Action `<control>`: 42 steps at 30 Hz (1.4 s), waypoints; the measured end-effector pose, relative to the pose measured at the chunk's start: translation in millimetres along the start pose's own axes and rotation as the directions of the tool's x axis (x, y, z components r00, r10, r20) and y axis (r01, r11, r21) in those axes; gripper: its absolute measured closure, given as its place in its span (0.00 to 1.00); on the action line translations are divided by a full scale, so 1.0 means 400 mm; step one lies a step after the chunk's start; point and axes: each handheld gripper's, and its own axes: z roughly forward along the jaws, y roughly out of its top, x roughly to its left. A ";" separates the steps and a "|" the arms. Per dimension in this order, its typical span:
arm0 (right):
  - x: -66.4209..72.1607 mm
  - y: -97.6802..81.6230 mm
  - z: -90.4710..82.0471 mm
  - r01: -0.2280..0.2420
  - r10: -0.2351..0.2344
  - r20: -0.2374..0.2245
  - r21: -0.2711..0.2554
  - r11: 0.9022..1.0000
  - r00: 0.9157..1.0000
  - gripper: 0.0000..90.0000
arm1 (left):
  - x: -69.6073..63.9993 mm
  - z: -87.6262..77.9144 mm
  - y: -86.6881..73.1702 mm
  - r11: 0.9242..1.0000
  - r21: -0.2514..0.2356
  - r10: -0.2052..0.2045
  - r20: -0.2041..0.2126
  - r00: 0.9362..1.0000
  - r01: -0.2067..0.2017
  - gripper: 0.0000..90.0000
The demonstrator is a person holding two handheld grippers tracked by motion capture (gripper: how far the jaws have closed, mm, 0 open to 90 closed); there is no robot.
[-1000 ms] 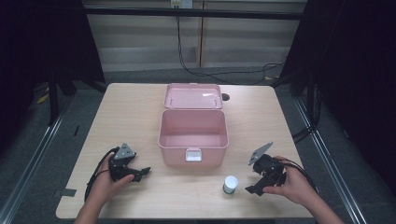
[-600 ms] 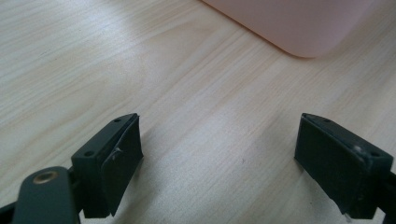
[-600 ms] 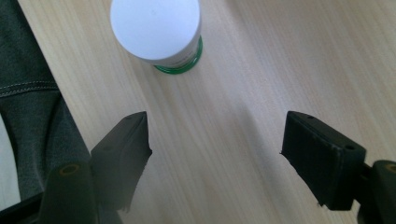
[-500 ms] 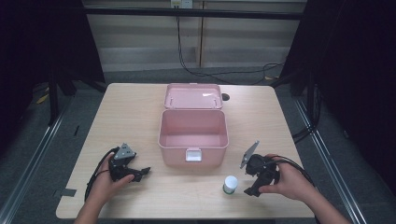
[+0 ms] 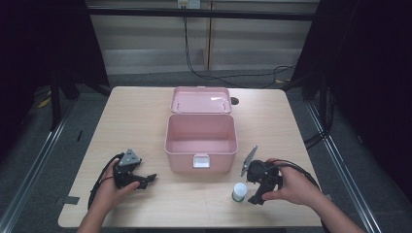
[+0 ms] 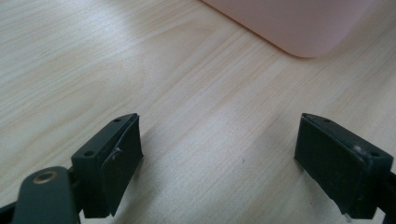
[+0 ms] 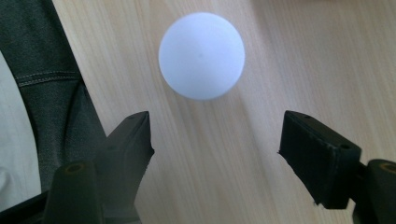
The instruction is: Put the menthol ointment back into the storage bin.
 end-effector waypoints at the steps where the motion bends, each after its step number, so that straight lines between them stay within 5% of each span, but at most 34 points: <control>1: 0.000 0.005 0.001 0.007 -0.007 -0.004 0.002 1.000 1.000 0.28 | 0.000 0.000 0.000 1.000 0.000 0.000 0.000 1.000 0.000 0.16; 28: 0.010 0.086 0.038 0.031 -0.029 -0.041 0.035 0.999 0.999 0.48 | 0.000 0.000 0.000 1.000 0.000 0.000 0.000 1.000 0.000 0.16; 42: 0.003 0.085 0.033 0.027 -0.025 -0.042 0.048 0.998 0.999 0.56 | 0.000 0.000 0.000 1.000 0.000 0.000 0.000 1.000 0.000 0.16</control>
